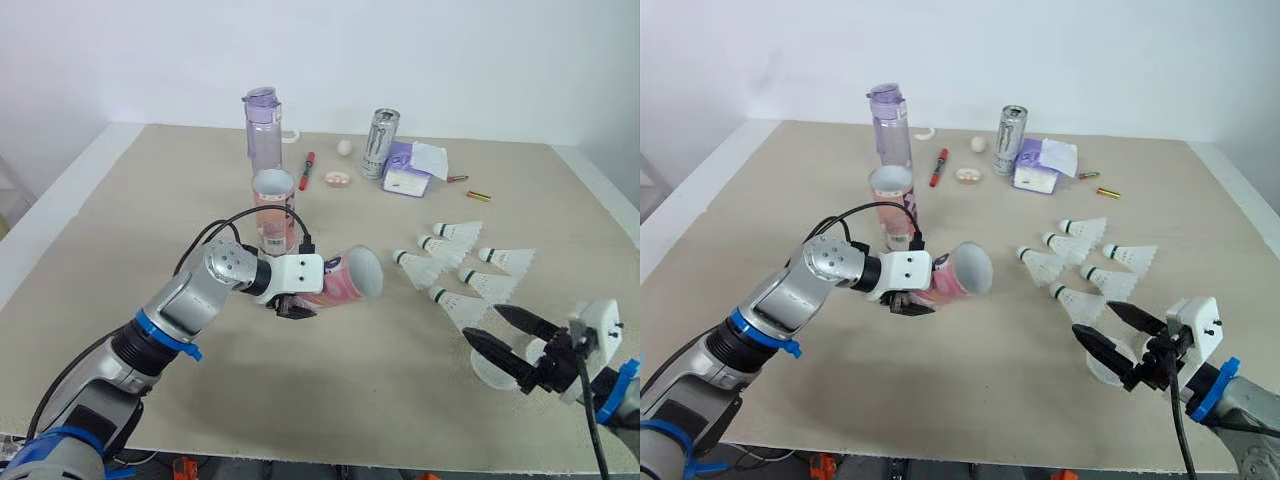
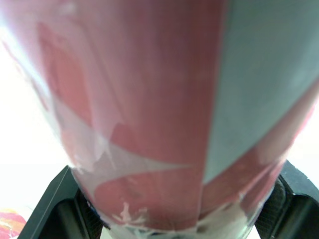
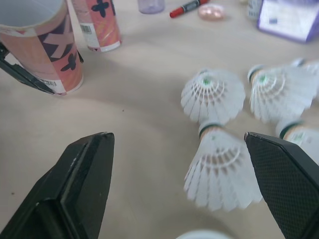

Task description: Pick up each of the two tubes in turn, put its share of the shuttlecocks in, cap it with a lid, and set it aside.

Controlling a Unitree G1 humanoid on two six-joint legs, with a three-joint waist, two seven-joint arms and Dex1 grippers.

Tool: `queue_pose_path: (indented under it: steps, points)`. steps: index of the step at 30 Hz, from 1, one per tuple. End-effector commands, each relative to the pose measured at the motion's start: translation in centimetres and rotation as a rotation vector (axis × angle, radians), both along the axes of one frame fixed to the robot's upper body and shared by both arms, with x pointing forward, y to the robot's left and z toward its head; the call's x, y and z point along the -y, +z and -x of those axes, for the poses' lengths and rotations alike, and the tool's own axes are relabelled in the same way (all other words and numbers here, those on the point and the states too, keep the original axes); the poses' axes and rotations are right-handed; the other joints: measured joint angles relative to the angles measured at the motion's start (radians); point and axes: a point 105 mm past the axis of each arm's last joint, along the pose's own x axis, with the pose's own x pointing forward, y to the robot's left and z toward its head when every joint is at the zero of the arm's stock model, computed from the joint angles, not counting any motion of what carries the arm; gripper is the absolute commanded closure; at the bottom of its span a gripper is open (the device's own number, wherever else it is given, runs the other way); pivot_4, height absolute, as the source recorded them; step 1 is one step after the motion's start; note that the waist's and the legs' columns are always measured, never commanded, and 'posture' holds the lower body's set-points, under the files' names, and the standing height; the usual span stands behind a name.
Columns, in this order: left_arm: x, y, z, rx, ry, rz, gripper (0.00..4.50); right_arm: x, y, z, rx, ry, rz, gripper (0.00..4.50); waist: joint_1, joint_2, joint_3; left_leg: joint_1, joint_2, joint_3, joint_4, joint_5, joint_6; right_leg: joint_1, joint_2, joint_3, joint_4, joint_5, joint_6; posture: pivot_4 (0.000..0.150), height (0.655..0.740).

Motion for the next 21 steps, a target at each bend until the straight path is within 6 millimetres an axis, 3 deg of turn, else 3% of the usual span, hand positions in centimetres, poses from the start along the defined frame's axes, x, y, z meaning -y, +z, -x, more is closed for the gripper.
queue_pose_path:
  steps: [1,14,21]
  points:
    - [0.6,-0.1,0.2,0.011,-0.018,0.001,1.07,0.0,-0.7,0.1,-0.034,-0.046,-0.057,0.0,0.0,0.0,0.0,0.0,0.0,0.001,0.0,0.0,0.0,0.0,0.0,0.001,0.0,0.0,0.0,0.15,0.74]
    - [0.7,-0.1,0.2,0.013,-0.015,0.001,1.07,-1.8,-2.7,-2.4,-0.076,-0.139,-0.118,0.0,0.0,0.002,0.0,-0.001,0.0,0.0,0.0,0.0,0.0,-0.001,0.0,0.001,0.0,0.0,0.0,0.15,0.74]
    - [0.6,-0.3,0.4,0.008,-0.009,0.002,1.07,-2.3,-3.3,-3.4,-0.099,-0.214,-0.045,0.0,0.0,0.002,0.0,-0.001,-0.001,0.0,0.0,0.0,0.0,-0.001,-0.001,0.001,0.0,0.0,0.001,0.15,0.74]
